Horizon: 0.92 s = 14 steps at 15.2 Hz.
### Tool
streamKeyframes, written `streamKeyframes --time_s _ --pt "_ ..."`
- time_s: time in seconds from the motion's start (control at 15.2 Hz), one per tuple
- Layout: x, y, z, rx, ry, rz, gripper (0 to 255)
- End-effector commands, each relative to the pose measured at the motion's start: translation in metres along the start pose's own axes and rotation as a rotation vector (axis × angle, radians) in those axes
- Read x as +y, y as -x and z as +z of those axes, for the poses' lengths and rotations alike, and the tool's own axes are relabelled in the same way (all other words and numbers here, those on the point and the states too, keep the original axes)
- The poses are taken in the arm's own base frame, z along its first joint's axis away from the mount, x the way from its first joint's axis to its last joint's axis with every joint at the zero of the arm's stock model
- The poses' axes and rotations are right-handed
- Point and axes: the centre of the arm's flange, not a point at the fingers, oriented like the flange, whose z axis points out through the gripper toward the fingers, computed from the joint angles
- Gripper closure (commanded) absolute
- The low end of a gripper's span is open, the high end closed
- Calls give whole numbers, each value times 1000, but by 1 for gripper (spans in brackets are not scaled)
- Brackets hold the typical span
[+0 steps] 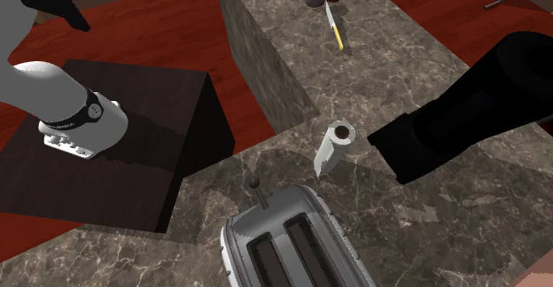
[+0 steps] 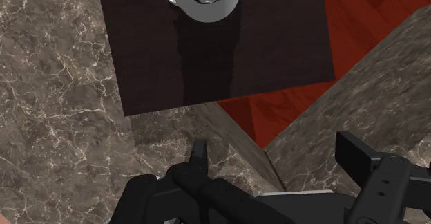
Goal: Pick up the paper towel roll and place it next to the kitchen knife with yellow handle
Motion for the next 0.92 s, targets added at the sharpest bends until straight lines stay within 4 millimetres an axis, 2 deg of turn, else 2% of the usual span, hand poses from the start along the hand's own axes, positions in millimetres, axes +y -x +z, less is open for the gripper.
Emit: streamKeyframes --time_s 0.0,0.86 --pt "0 0 0 0 0 0 0" --pt "10 -172 47 -44 -24 -43 0"
